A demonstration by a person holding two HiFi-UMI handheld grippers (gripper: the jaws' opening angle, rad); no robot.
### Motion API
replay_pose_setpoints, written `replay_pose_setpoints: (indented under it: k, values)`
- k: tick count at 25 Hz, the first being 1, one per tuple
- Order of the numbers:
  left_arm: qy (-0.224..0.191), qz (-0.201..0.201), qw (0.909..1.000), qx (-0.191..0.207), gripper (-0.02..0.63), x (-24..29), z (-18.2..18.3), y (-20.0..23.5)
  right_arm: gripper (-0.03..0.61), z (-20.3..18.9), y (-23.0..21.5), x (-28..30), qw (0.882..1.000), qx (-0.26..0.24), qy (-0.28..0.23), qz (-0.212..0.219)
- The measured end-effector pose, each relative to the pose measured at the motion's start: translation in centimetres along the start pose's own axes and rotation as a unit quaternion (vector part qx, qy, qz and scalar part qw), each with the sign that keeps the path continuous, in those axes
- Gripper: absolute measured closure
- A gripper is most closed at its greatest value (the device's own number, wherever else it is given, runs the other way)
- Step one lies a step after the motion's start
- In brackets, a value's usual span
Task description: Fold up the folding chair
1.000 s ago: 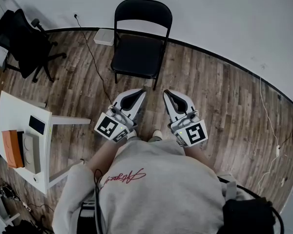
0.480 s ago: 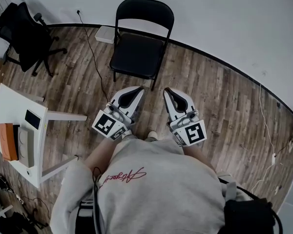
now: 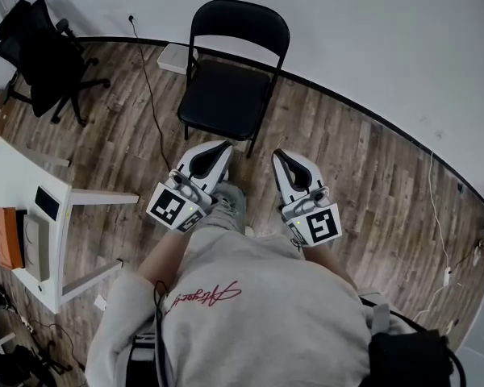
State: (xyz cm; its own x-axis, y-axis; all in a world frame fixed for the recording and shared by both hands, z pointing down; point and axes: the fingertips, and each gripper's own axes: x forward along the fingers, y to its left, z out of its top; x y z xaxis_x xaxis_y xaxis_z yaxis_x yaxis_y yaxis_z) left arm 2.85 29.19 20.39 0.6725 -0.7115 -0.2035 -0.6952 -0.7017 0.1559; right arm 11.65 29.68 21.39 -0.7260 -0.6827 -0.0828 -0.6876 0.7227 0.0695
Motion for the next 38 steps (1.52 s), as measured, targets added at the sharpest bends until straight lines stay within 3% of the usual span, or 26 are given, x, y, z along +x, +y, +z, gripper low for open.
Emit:
replay_pose_setpoints:
  k: [12, 18, 22, 25, 26, 27, 29, 31, 32, 33, 34, 36, 38]
  values:
    - [0.036, -0.058, 0.9975, -0.018, 0.597, 9.9, -1.6, 14.0, 0.56, -2.8, -11.0, 14.9, 0.998, -0.01, 0.004, -0.067]
    - [0.055, -0.075, 0.9944, -0.05, 0.597, 13.0, -2.9, 17.8, 0.56, -3.7, -15.0, 19.3, 0.995, -0.018, 0.011, -0.097]
    - [0.07, -0.042, 0.9935, -0.079, 0.595, 14.3, -4.7, 19.2, 0.56, -5.3, -17.1, 19.9, 0.995, -0.023, 0.038, -0.092]
    - [0.07, 0.007, 0.9878, -0.139, 0.587, 14.5, -7.2, 21.4, 0.558, -7.5, -18.9, 20.2, 0.994, -0.02, 0.064, -0.085]
    - [0.073, 0.032, 0.9828, -0.167, 0.533, 14.2, -8.6, 22.4, 0.558, -8.5, -19.4, 20.3, 0.994, -0.017, 0.072, -0.083]
    - [0.078, 0.061, 0.9758, -0.195, 0.436, 13.5, -10.4, 23.5, 0.558, -9.5, -19.9, 20.4, 0.993, -0.016, 0.083, -0.08]
    - [0.091, 0.12, 0.9559, -0.252, 0.394, 11.4, -14.5, 25.3, 0.558, -12.1, -21.1, 20.6, 0.991, -0.014, 0.108, -0.079]
    - [0.104, 0.179, 0.9268, -0.313, 0.357, 8.5, -19.2, 26.7, 0.555, -15.4, -22.6, 20.8, 0.987, -0.01, 0.137, -0.087]
    - [0.108, 0.213, 0.9067, -0.347, 0.35, 6.8, -21.7, 27.4, 0.528, -17.2, -23.6, 20.8, 0.984, -0.005, 0.153, -0.093]
    - [0.11, 0.252, 0.8826, -0.381, 0.336, 5.0, -24.4, 28.1, 0.435, -19.0, -24.7, 20.9, 0.981, 0.001, 0.168, -0.099]
    - [0.109, 0.292, 0.856, -0.412, 0.32, 3.1, -27.1, 28.7, 0.411, -20.9, -25.7, 20.9, 0.978, 0.006, 0.182, -0.103]
    - [0.111, 0.357, 0.8073, -0.457, 0.307, -0.5, -32.5, 29.6, 0.405, -24.6, -27.7, 21.1, 0.973, 0.014, 0.206, -0.108]
    - [0.12, 0.395, 0.773, -0.482, 0.294, -3.3, -37.6, 30.1, 0.396, -28.2, -30.0, 21.8, 0.968, 0.019, 0.223, -0.113]
